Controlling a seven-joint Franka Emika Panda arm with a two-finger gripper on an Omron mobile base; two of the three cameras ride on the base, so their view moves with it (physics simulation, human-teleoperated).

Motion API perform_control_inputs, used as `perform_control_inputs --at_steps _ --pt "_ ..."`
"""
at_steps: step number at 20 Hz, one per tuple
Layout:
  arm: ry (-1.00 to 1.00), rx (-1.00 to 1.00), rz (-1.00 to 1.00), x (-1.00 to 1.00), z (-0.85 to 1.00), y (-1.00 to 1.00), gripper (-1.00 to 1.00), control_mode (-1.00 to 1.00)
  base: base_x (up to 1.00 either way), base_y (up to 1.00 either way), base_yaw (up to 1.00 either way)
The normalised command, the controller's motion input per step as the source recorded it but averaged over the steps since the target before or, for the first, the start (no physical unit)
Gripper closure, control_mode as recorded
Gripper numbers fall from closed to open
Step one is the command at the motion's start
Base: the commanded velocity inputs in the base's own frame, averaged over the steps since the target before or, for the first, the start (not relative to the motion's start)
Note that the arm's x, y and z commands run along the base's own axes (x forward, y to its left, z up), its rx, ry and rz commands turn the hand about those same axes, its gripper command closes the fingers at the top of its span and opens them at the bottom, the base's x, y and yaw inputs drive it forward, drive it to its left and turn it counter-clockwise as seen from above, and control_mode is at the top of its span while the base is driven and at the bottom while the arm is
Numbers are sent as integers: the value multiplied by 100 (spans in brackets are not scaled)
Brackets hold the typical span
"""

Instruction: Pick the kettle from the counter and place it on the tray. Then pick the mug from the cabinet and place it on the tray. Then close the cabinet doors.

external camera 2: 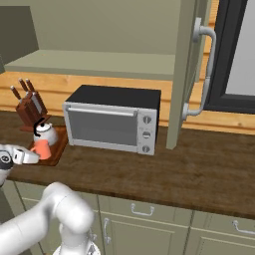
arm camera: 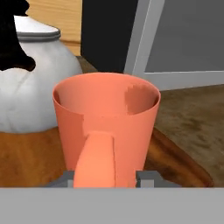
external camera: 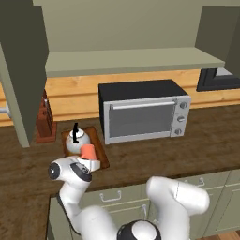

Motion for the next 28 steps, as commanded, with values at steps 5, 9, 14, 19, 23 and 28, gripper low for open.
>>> perform_control_inputs --at_steps 5,9,14,19,23,28 --pt "0 12 13 -7 11 -1 -100 -100 0 0 0" --pt "6 20 5 -8 26 3 -100 -100 0 0 0" --pt "17 15 6 -11 46 4 -100 -100 0 0 0" --pt "25 10 8 -21 57 1 -100 -100 0 0 0" --pt "7 0 5 -39 53 1 -100 -100 0 0 0" --pt "0 0 0 -71 42 -16 -100 -100 0 0 0"
